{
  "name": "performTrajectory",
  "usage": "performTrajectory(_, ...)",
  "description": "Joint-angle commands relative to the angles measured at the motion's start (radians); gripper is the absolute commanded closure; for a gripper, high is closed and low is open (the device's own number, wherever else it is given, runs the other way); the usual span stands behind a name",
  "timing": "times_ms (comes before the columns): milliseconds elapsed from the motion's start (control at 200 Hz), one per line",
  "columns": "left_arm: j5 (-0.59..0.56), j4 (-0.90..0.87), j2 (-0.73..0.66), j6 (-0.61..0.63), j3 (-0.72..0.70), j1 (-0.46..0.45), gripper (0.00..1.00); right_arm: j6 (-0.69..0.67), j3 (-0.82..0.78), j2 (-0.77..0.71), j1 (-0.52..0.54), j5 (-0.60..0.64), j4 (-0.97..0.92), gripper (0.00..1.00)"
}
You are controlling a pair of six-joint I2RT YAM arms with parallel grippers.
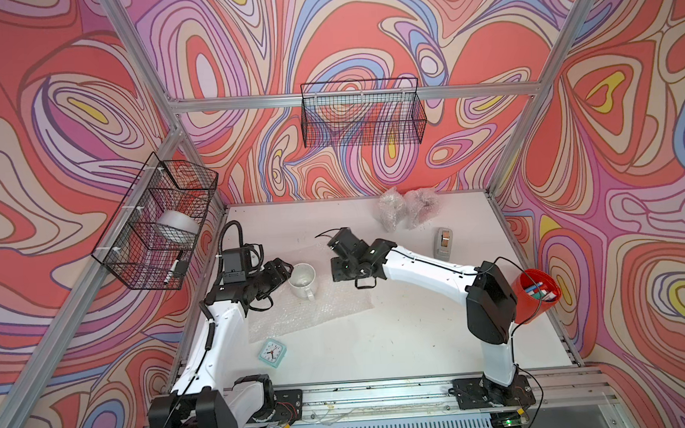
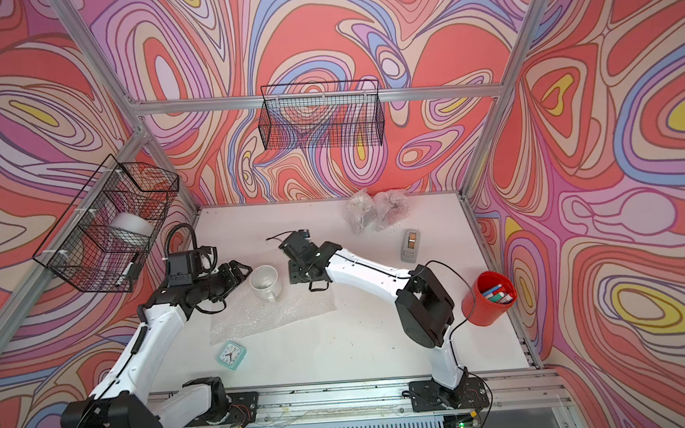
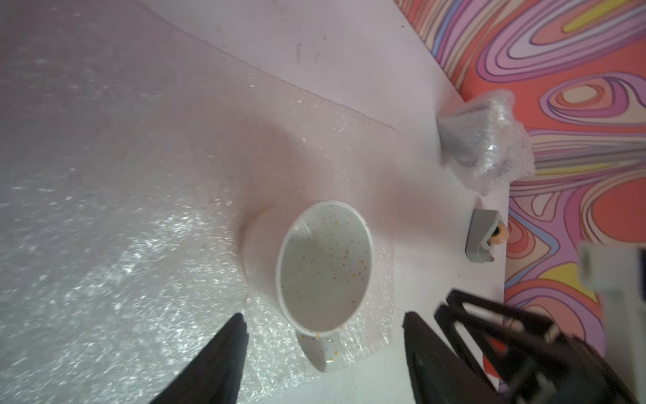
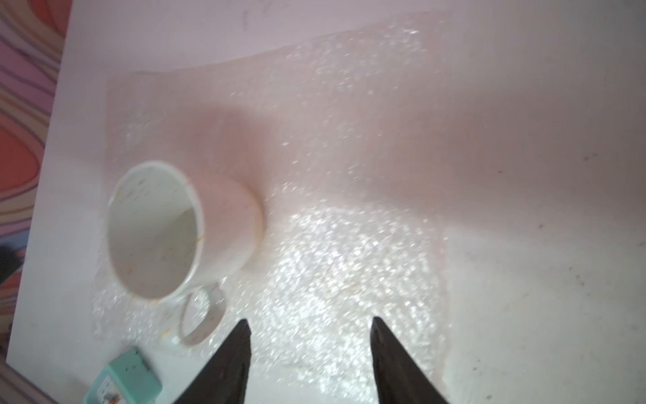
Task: Wrap mugs in bubble wrap
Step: Place the mug on the bubble wrap, then move the bubble wrap to the center of the board.
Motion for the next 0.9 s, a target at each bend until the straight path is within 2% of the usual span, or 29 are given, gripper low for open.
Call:
performTrajectory(0, -0.078, 0.039, -0.061, 0.08, 0.048, -0.086, 0.27, 0.012, -0.084, 0.062, -0.104, -0.21, 0.062, 0.48)
performTrajectory(90, -0.11, 0.012, -0.062, 0.109, 0.079, -0.143, 0.27, -0.032, -0.068, 0.099, -0.146, -0.236, 0.056, 0.48)
performTrajectory(220, -0.12, 0.01, -0.058, 0.109, 0.086, -0.178, 0.27, -0.063, -0.035, 0.151, -0.183, -0.287, 0.051, 0.49)
performTrajectory(551, -0.167, -0.048, -0.057, 0.105, 0.112, -0.203, 0.26, -0.098, 0.025, 0.254, -0.207, -0.338, 0.008, 0.54)
performTrajectory(701, -0.268, -0.098, -0.067, 0.123, 0.137, -0.202, 0.26, -0.113, 0.061, 0.313, -0.201, -0.211, -0.087, 0.72)
performTrajectory(766, -0.3, -0.107, -0.072, 0.125, 0.143, -0.202, 0.26, -0.108, 0.023, 0.291, -0.202, -0.201, -0.071, 0.81)
performTrajectory(896, -0.295, -0.097, -0.053, 0.114, 0.145, -0.204, 0.24, -0.084, -0.083, 0.197, -0.211, -0.183, -0.017, 0.98)
